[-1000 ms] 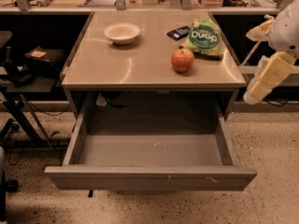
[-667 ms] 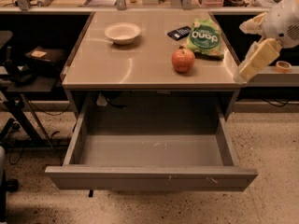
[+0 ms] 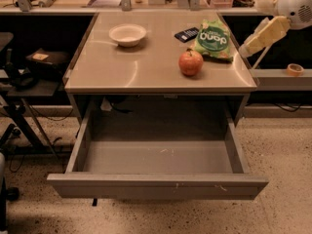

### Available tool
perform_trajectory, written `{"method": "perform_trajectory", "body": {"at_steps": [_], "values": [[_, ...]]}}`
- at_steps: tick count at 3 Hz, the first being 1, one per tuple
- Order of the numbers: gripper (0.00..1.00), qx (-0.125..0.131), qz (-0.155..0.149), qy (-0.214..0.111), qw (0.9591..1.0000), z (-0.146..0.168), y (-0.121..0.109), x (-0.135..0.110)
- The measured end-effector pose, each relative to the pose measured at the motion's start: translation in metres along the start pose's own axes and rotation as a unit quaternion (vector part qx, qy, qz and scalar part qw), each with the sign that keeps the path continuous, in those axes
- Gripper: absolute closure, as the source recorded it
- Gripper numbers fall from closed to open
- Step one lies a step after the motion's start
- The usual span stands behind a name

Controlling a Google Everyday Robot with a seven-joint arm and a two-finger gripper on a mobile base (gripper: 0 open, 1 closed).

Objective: Place apple into top drawer

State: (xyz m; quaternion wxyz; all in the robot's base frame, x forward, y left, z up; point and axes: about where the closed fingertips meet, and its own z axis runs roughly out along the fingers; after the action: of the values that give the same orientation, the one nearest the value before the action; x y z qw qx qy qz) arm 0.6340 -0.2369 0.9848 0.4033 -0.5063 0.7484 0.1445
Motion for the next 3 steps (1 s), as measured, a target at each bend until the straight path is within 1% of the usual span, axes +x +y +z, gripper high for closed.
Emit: {"method": "perform_trajectory", "body": {"at_steps": [1, 2, 3], "values": [[0.0, 0.0, 0.0, 0.0, 1.0, 0.0, 0.0, 0.0], [0.0, 0.017, 0.006, -0.005, 0.9998, 0.009, -0.021, 0.009], [0.0, 0.027, 0.034, -0.016, 0.9989, 0.038, -0.057, 0.025]]}}
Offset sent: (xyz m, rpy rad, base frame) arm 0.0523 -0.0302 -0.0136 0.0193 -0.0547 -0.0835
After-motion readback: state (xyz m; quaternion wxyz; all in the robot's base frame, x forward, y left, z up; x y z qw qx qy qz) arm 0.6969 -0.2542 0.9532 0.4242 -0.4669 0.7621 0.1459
